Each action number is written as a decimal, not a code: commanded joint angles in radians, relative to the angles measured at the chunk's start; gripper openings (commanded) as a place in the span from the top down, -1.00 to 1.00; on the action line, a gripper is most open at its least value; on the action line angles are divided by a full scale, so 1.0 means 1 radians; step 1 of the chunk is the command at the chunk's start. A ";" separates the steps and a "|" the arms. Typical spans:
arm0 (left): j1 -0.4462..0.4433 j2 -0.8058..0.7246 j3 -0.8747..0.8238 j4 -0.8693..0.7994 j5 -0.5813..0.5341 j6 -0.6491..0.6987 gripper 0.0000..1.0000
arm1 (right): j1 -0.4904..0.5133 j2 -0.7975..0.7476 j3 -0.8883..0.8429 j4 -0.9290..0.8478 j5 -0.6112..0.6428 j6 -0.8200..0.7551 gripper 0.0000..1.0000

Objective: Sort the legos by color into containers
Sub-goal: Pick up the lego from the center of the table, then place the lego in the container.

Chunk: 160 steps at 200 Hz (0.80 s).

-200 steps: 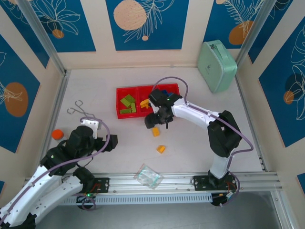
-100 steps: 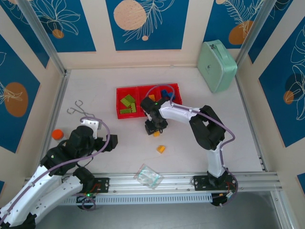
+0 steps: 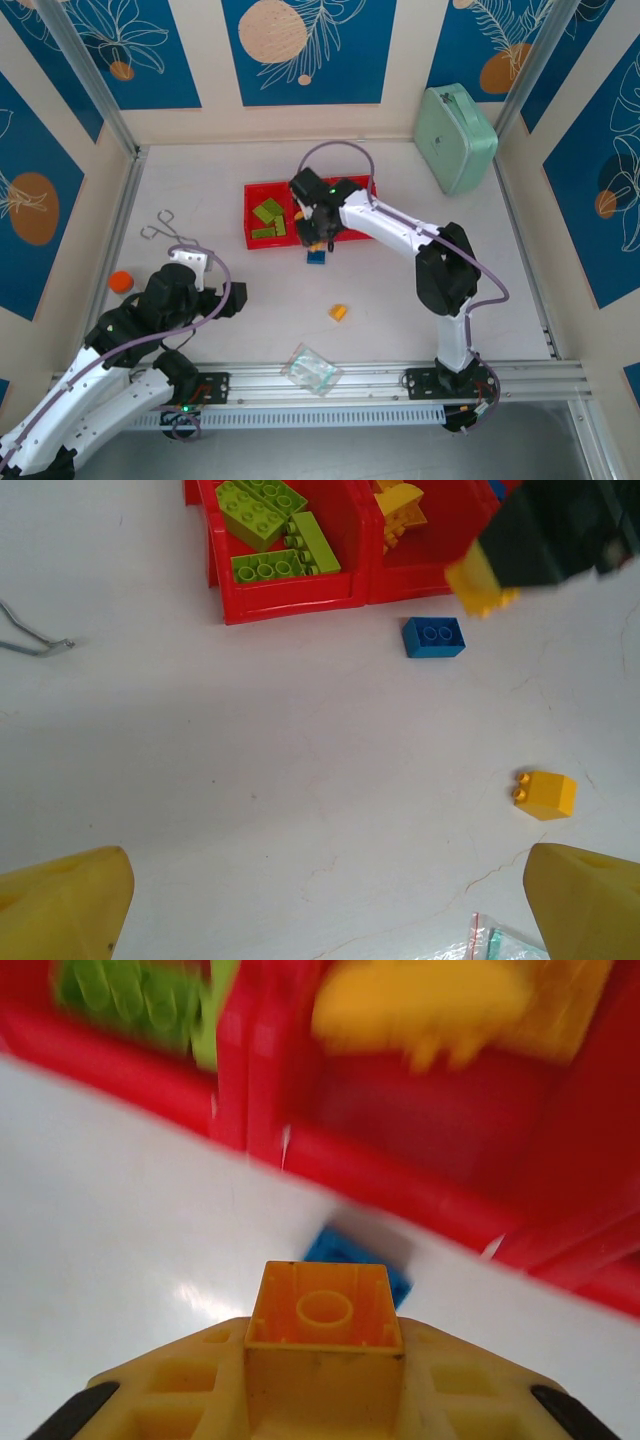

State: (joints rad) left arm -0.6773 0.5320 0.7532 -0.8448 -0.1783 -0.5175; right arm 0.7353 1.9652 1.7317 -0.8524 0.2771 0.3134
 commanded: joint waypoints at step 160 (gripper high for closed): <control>-0.007 -0.001 -0.005 0.004 -0.026 0.006 -0.99 | -0.312 -0.065 -0.003 0.183 -0.182 -0.049 -0.11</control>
State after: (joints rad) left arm -0.6785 0.5323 0.7532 -0.8452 -0.1844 -0.5175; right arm 0.5488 2.0502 1.8771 -0.8017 0.2317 0.2668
